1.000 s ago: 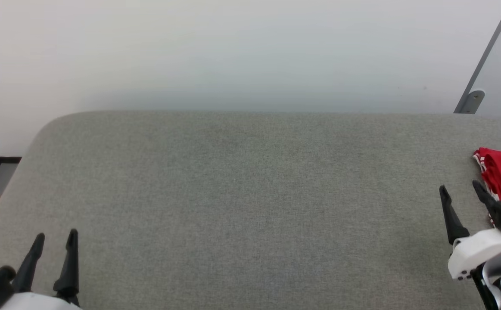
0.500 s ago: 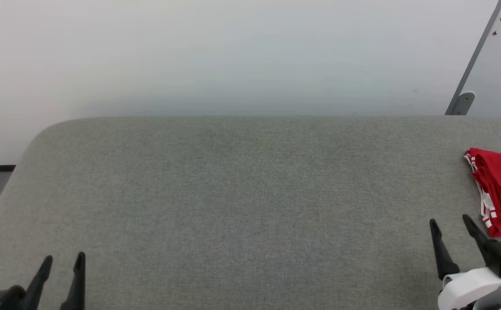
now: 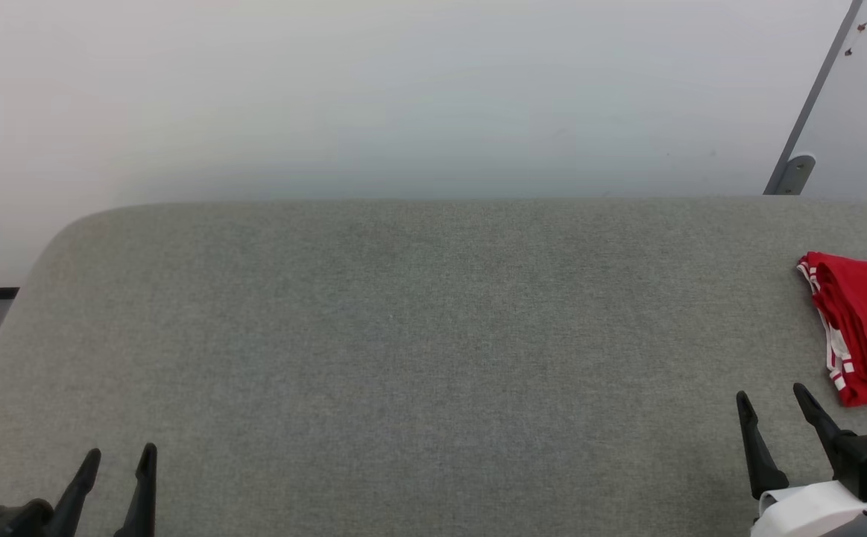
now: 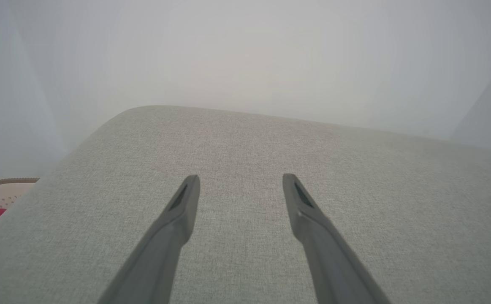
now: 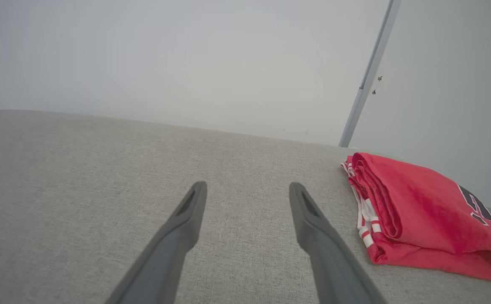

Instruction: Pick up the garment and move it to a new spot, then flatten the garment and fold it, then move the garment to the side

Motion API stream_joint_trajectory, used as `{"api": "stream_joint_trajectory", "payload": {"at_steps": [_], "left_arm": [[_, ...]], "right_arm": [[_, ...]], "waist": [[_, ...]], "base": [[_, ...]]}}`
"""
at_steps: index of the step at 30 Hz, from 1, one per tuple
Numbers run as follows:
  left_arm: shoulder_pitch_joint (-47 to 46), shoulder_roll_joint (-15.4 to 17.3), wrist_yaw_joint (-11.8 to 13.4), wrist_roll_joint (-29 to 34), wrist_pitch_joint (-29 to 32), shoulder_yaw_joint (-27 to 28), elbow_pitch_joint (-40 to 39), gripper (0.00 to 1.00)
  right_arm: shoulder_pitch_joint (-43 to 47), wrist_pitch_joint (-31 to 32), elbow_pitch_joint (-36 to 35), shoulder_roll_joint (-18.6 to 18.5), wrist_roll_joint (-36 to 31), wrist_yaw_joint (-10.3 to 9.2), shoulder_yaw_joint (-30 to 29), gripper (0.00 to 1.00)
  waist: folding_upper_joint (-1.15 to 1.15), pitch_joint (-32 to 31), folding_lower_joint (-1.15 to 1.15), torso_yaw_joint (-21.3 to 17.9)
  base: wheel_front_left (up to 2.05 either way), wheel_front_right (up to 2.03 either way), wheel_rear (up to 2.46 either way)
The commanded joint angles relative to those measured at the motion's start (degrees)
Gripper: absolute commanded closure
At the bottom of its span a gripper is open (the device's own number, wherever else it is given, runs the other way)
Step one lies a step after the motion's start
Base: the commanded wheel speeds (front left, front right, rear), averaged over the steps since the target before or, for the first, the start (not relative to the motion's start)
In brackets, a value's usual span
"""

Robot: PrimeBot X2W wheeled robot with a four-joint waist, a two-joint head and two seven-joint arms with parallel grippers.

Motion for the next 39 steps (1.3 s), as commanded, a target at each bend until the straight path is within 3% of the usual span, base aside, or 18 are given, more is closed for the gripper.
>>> {"api": "stream_joint_trajectory", "payload": {"at_steps": [1, 29, 30, 39], "left_arm": [[0.34, 0.17, -0.12, -0.21, 0.05, -0.08, -0.13, 0.0], [-0.18, -1.88, -0.12, 2.35, 0.05, 2.84, -1.85, 0.0], [-0.06, -1.97, 0.0, 2.12, 0.0, 2.64, -1.67, 1.0], [1.12, -6.18, 0.01, -0.2, 0.88, 1.61, 1.43, 1.0]], "right_arm": [[0.93, -0.25, -0.44, 0.45, -0.11, -0.12, -0.02, 0.0], [1.27, -0.26, -3.49, 0.63, -0.91, -0.12, 0.91, 0.0], [1.04, 0.02, -3.08, 0.74, -0.59, 0.0, 0.78, 1.0], [3.1, 1.39, 0.33, 2.34, 2.57, 0.0, 0.75, 1.0]], "waist": [[0.0, 0.05, 0.0, -0.04], [0.0, 0.31, 0.0, 0.07], [0.0, 0.31, 0.0, 0.07], [0.0, 0.35, 0.0, 0.06]], "base": [[0.0, 0.0, 0.0], [0.0, 0.0, 0.0], [0.0, 0.0, 0.0], [0.0, 0.0, 0.0]]}}
